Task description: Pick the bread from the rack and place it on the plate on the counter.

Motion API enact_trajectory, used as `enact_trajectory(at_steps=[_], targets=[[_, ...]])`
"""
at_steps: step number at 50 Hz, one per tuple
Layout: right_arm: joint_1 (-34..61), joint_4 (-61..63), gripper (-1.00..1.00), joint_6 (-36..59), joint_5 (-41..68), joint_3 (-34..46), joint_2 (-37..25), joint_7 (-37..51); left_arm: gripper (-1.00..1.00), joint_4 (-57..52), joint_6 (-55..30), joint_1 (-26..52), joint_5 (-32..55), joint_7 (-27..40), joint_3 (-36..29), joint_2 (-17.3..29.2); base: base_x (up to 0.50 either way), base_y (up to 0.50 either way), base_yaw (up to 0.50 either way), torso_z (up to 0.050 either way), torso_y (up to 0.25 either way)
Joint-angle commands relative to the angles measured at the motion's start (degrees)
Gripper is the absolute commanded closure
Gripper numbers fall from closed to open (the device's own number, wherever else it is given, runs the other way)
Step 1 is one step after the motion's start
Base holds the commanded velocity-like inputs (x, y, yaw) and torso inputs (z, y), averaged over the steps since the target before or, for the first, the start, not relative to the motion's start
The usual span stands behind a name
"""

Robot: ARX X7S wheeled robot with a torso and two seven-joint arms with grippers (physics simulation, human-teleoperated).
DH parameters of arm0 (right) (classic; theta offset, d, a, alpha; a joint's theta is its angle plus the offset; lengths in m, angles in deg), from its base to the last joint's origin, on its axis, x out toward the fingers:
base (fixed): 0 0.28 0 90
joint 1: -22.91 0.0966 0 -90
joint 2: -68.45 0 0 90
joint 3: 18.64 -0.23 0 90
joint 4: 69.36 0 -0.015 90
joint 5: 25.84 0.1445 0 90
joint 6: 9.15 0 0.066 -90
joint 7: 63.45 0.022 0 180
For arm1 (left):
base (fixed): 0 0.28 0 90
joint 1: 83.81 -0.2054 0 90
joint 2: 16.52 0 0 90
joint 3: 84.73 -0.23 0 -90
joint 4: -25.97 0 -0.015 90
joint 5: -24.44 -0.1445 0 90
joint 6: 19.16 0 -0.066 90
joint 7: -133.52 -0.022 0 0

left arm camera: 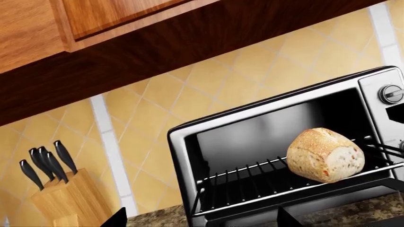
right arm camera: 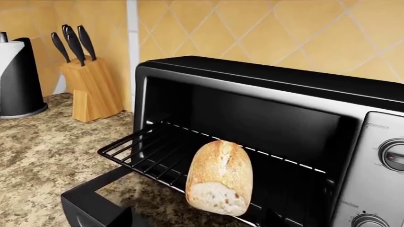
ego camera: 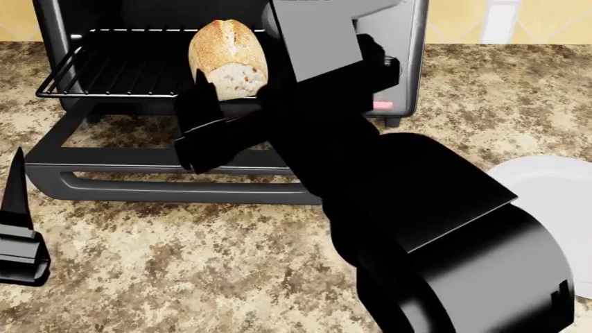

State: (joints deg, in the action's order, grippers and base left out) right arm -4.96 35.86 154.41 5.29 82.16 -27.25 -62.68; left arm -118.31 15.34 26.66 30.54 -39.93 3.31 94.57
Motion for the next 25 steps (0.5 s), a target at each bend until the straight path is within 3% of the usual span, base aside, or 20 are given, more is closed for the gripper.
enact_trajectory(at_steps=[1, 25], targets=[[1.0, -3.5, -1.0, -1.9, -0.3, 2.0, -0.2, -0.4, -1.0, -0.1, 0.2, -0.5, 0.4, 0.1, 0.5, 0.0, 0.0, 0.0, 0.0, 0.0, 0.0], [3.9, -13.5, -1.0, -8.6, -2.2, 6.1, -0.2, -2.2, -1.0, -0.2, -0.2, -0.5, 0.9, 0.4, 0.5, 0.5, 0.0, 0.0, 0.0, 0.0, 0.0]])
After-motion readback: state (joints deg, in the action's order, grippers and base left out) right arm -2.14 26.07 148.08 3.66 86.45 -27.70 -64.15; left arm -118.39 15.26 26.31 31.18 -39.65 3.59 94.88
